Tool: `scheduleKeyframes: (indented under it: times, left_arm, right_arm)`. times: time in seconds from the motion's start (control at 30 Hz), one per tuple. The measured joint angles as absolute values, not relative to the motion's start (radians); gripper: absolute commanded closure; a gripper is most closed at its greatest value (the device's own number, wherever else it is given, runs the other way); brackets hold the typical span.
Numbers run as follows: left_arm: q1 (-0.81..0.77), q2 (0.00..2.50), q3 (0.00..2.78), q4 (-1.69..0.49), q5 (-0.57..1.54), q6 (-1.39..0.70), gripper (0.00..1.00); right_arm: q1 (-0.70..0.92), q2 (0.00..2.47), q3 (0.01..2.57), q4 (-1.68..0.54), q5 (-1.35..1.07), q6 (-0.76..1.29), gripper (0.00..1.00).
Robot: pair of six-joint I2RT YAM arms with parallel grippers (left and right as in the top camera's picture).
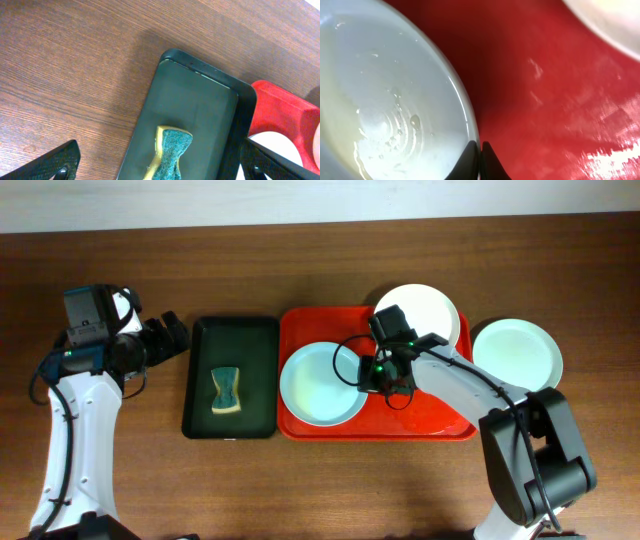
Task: Clean dirty plates on tray and stack at the side
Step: 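Retract the left arm to the left side of the table, then lift the light blue plate with the right gripper and tilt it left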
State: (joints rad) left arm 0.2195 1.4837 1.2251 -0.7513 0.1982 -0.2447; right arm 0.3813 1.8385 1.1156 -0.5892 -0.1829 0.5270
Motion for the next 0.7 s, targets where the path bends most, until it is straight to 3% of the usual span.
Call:
scheduleKeyframes:
  times: [0.37, 0.7]
  left_arm:
    - [0.22, 1.484, 1.225, -0.751, 0.198, -0.248, 0.01]
    - [0.22, 1.484, 1.225, -0.751, 0.199, -0.248, 0.01]
  right_arm:
    - [0.271, 1.794, 1.37, -0.852, -0.211, 0.515, 0.96]
    - [0.422, 1.783, 1.44, -0.63, -0.103, 0.553, 0.96]
